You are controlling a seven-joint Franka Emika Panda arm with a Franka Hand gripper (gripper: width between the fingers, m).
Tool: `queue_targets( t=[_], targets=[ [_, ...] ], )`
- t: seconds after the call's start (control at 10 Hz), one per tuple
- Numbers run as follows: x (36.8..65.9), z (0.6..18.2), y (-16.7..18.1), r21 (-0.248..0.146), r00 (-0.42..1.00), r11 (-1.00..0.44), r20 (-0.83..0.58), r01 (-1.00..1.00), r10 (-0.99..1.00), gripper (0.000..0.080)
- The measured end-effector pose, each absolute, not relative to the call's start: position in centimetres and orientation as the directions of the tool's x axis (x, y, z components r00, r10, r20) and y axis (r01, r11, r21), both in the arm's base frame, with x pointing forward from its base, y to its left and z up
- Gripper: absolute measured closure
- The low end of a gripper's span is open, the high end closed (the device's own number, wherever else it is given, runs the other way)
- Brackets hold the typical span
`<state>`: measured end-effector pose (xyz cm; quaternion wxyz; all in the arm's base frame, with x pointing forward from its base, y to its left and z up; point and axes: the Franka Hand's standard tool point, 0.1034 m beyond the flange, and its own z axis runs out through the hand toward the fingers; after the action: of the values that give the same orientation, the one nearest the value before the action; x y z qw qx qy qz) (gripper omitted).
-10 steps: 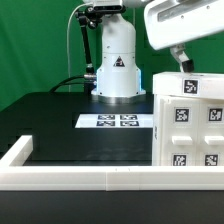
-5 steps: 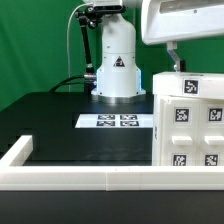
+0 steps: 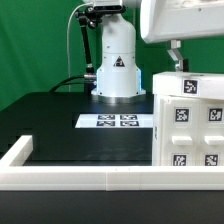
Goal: Assemble cabinet
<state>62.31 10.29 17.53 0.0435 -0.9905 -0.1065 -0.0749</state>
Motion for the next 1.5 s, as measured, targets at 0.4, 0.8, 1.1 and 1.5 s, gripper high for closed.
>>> queue_targets(
  t=[0.4, 0.8, 1.1, 1.5],
  targets=[
    [62.2, 17.1, 10.2, 0.011, 0.813, -0.823, 0.151, 0.568, 0.563, 0.0003],
    [61.9, 16.5, 10.7, 0.058, 0.661, -0.669, 0.118, 0.741, 0.741, 0.0003],
    [61.8, 15.1, 9.5, 0.043, 0.640, -0.645, 0.091, 0.763, 0.763, 0.0003],
    [61.7, 14.7, 9.5, 0.039, 0.668, -0.672, 0.086, 0.739, 0.740, 0.0059]
  ],
)
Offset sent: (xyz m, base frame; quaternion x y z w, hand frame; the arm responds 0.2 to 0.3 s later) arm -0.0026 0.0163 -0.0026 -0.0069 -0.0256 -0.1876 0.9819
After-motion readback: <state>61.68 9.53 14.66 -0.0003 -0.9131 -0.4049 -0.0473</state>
